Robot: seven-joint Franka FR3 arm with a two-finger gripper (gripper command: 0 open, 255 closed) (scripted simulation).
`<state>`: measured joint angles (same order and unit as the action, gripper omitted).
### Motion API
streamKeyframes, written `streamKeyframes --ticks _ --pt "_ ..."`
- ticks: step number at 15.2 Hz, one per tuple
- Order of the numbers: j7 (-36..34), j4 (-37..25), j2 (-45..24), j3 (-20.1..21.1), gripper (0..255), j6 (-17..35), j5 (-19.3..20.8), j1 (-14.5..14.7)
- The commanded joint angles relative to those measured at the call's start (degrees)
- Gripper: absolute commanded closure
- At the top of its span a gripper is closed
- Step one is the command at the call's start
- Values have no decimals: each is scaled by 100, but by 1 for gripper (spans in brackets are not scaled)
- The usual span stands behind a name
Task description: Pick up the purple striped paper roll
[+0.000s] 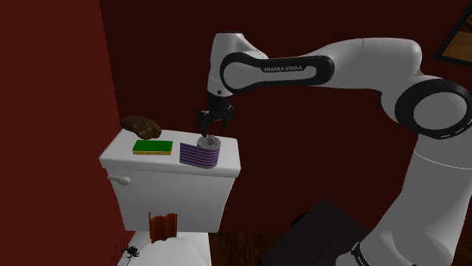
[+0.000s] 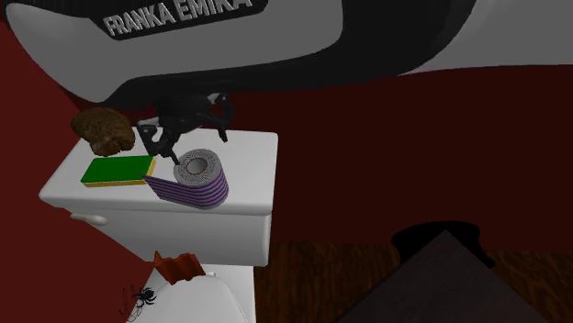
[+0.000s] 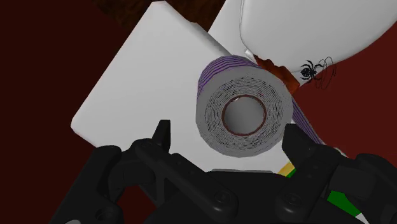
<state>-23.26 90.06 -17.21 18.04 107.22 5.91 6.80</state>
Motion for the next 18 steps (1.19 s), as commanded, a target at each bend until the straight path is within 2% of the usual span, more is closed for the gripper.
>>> streamKeyframes --ticks 1,2,11,12,18 --pt "-138 -697 -559 -5 0 -145 110 132" --pt "-166 -860 -685 -12 0 -184 131 171" --pt "-195 -391 -764 -37 0 360 167 154" --pt "-195 -389 -759 -36 255 357 165 154" --pt "-192 -370 -745 -35 255 363 161 149"
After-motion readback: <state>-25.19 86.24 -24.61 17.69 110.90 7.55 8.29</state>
